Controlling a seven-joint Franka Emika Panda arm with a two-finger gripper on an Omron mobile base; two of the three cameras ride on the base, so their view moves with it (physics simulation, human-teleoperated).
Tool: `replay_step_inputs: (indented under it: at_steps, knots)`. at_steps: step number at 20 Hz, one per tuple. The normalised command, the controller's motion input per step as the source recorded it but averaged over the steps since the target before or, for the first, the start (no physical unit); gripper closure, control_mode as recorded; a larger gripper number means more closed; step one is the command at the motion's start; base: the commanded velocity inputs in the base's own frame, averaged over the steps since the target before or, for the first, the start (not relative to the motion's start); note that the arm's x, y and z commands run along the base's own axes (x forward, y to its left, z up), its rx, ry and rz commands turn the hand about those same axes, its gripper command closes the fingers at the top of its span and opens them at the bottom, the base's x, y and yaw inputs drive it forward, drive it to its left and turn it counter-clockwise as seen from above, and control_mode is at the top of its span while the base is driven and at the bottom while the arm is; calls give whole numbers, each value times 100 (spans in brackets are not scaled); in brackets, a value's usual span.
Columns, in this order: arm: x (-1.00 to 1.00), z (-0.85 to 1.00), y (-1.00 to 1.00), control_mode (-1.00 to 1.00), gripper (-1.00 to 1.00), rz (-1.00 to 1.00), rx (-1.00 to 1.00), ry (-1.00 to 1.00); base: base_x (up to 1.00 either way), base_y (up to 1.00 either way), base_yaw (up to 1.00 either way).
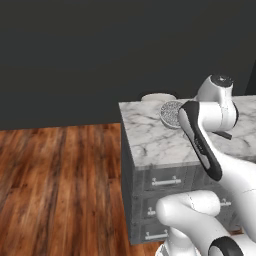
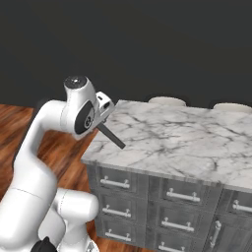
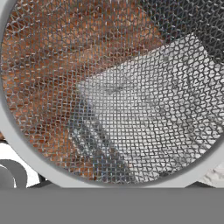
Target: Pick the strainer and strainer and place them in the sink. Then turn on the water.
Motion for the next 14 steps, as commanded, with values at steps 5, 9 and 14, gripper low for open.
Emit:
replay_step_inputs:
  at_steps: [5, 9, 14]
  knots:
    - [-15, 15, 0, -100, 100, 0, 0, -5, 0, 0, 0]
    - [-14, 11, 0, 100, 100, 2, 0, -3, -4, 0, 1]
    - [0, 0, 0, 100, 100, 0, 0, 0, -15, 4, 9]
